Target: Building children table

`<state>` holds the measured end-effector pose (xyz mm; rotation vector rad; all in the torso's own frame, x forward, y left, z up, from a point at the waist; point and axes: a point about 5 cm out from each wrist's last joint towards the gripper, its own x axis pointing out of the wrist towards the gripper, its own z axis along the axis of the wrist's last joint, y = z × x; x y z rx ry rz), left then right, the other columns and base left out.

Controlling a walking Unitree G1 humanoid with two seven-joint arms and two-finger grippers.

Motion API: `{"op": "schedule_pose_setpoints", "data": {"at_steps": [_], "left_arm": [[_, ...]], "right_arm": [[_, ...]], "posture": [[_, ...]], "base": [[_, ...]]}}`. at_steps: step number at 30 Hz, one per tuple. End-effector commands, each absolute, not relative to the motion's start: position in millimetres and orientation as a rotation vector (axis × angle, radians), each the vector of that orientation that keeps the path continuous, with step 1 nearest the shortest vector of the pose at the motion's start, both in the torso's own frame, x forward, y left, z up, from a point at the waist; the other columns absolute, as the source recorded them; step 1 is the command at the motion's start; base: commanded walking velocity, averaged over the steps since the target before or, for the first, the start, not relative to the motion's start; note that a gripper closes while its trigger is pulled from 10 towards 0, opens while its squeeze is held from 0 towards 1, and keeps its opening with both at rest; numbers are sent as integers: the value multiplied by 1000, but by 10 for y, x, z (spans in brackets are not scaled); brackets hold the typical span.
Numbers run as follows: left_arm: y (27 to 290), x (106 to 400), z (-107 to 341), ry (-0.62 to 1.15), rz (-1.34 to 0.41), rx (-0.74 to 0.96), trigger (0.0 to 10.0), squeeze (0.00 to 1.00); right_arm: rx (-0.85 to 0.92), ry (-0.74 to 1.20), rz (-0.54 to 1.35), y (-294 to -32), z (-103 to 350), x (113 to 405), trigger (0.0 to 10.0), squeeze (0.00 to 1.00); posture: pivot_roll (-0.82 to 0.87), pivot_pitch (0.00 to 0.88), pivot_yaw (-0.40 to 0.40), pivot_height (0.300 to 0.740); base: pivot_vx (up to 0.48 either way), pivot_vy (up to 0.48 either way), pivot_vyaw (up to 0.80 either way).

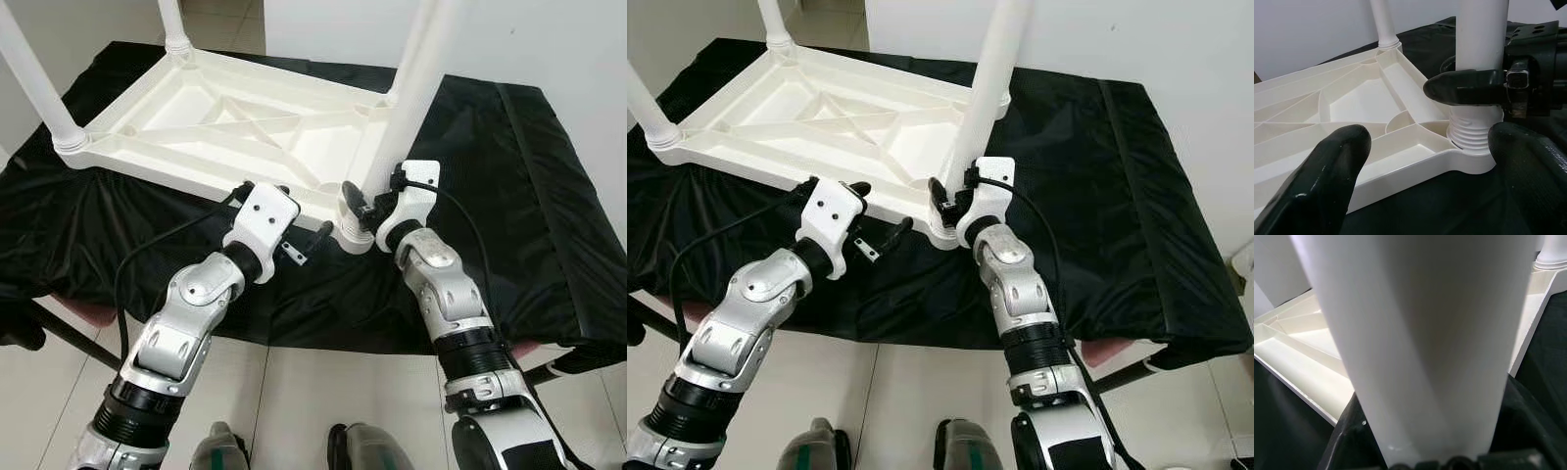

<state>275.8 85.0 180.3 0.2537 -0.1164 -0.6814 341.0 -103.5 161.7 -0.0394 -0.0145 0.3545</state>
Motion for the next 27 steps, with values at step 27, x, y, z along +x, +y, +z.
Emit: {"op": "schedule_pose_setpoints", "data": {"at_steps": [27], "left_arm": [[867,2734,1802,-106,-682,246,10000,0]], "right_arm": [[-326,28,472,-815,1367,3339,10000,0]], "posture": [[-7,78,-18,740]], "base": [[0,0,0]]}}
